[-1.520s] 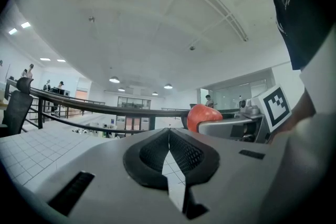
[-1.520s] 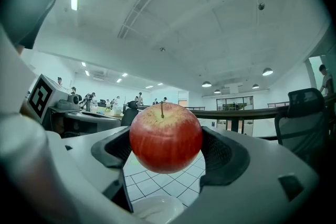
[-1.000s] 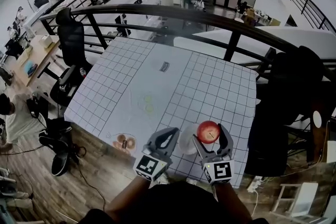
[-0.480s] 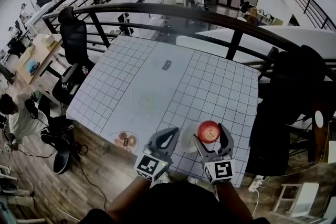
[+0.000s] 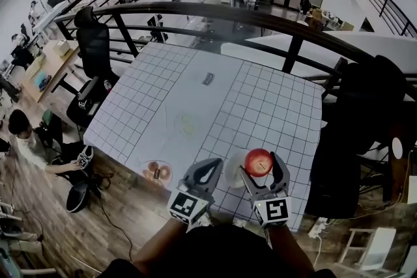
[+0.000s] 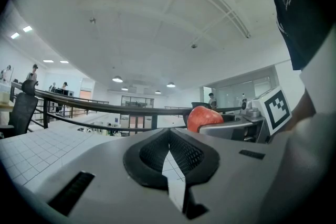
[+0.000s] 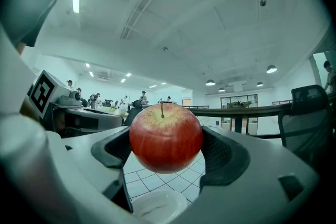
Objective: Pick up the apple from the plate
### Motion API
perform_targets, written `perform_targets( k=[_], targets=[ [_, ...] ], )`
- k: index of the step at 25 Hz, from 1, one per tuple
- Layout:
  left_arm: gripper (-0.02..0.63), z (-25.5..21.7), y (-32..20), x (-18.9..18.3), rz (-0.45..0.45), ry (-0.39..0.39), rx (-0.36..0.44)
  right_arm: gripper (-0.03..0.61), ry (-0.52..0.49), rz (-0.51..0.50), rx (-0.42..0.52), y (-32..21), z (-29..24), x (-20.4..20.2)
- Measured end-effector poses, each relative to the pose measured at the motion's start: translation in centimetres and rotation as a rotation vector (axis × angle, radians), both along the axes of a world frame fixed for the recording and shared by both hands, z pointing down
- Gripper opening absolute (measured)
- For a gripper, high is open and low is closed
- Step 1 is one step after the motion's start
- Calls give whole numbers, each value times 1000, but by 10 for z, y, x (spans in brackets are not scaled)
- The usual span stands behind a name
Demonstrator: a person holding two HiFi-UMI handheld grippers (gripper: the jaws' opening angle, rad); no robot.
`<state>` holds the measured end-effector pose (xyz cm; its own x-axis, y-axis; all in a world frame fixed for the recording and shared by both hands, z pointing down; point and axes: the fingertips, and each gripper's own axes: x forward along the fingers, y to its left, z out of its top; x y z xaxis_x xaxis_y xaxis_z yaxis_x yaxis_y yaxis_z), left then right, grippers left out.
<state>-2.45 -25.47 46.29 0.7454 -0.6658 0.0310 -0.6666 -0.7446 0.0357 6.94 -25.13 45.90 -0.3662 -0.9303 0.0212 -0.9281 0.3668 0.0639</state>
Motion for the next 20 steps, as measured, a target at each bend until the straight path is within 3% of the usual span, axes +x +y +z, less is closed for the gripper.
perform_targets(
  k=[20],
  targets=[
    [23, 0, -1, 2, -20, 9, -4, 422, 7, -23, 23, -5, -6, 1]
  ],
)
